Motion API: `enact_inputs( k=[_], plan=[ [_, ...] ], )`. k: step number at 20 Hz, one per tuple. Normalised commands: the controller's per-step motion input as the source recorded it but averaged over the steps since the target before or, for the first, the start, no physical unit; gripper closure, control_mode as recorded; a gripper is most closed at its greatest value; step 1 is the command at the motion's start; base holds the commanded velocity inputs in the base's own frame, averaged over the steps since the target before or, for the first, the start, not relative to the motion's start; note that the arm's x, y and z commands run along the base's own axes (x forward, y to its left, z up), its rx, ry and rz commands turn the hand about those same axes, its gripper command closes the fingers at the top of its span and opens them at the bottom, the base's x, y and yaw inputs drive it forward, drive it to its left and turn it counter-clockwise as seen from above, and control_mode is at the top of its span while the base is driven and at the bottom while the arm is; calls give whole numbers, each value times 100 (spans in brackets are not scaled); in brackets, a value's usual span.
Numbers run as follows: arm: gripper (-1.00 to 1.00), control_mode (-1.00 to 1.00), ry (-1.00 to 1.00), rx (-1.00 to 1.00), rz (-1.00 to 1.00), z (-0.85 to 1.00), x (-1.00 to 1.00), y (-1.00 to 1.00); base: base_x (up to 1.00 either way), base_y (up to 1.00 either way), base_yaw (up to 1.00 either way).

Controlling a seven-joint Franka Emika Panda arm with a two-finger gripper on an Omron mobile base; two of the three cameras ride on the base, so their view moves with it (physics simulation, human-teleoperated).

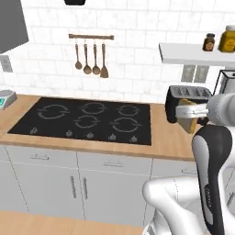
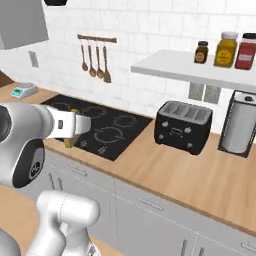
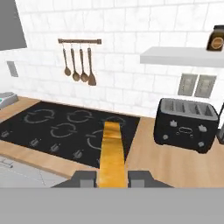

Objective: Start the toaster. Once the lever pops up, take the bread to the plate on the dining counter.

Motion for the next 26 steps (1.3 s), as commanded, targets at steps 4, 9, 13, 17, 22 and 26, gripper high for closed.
enact_inputs(
  k=[4, 9, 13, 17, 22, 26],
  plan=[
    [100, 100, 0, 0, 0, 0, 0, 0, -28, 0, 100],
    [100, 100, 0, 0, 0, 0, 0, 0, -15, 0, 100],
    [100, 100, 0, 0, 0, 0, 0, 0, -13, 0, 100],
    [100, 100, 0, 0, 0, 0, 0, 0, -12, 0, 100],
    [100, 100, 0, 0, 0, 0, 0, 0, -17, 0, 100],
    [100, 100, 0, 0, 0, 0, 0, 0, -15, 0, 100]
  ],
)
